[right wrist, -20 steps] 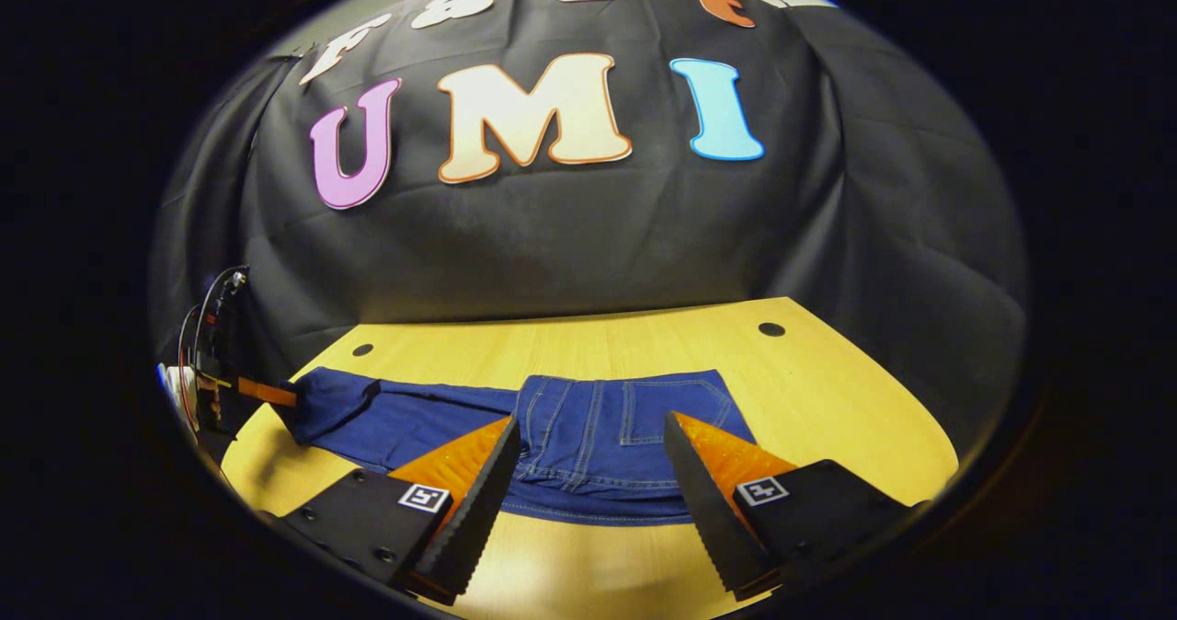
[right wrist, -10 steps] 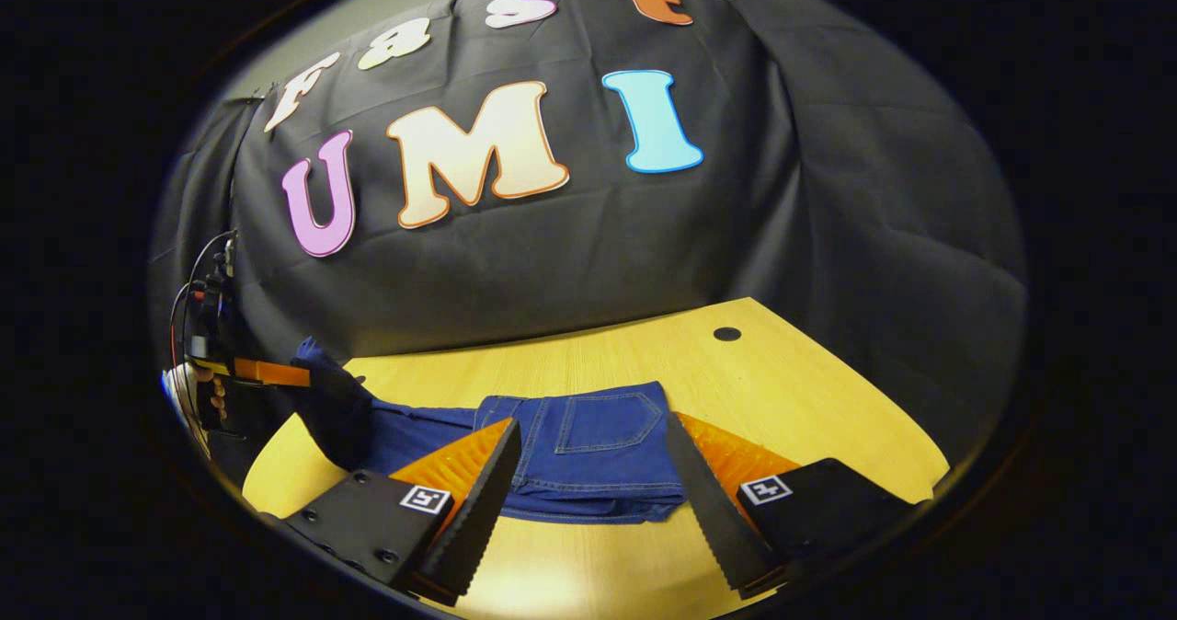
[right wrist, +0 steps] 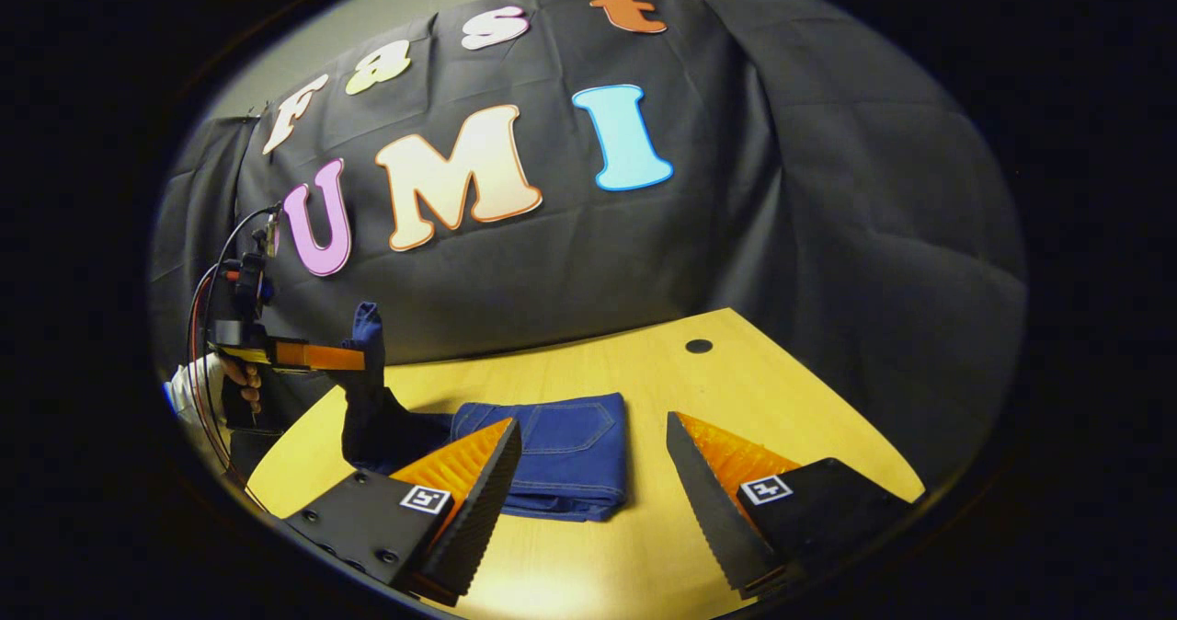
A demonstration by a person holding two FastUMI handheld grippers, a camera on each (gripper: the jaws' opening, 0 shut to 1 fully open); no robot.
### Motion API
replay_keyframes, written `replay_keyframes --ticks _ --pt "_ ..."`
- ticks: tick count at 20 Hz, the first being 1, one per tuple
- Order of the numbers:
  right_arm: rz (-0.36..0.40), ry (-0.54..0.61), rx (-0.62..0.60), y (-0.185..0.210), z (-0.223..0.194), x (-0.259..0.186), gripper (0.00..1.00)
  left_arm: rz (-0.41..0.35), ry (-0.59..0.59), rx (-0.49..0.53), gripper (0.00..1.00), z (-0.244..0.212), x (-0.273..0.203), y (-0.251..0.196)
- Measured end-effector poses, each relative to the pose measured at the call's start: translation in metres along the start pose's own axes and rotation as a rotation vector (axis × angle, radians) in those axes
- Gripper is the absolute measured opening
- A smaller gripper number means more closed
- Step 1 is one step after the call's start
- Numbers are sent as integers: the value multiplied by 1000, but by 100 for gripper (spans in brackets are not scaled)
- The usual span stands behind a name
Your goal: Grasp the waist and the cuffs of the jeans and fold them to make the two legs overlap; first hold the waist and fold one-third of the jeans toward the cuffs, then hold the cuffs and fold the remaining one-third in the same direction to finish folding.
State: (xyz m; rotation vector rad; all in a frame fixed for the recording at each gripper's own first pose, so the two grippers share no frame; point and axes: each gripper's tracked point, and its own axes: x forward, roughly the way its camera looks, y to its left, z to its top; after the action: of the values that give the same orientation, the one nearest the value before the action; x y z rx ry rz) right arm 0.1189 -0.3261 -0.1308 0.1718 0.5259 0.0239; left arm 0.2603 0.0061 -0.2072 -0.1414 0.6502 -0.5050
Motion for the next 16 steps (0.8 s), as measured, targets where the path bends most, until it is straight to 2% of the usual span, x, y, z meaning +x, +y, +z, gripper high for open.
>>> replay_keyframes --ticks 4,8,16 --pt "-6 -21 18 -29 13 -13 98 -30 22 21 1 -8 35 -39" --pt "-45 -23 13 -61 16 -25 98 -33 57 31 1 -26 73 -63" --pt "-77 0 -14 -93 12 -34 98 45 152 83 1 -105 123 -79"
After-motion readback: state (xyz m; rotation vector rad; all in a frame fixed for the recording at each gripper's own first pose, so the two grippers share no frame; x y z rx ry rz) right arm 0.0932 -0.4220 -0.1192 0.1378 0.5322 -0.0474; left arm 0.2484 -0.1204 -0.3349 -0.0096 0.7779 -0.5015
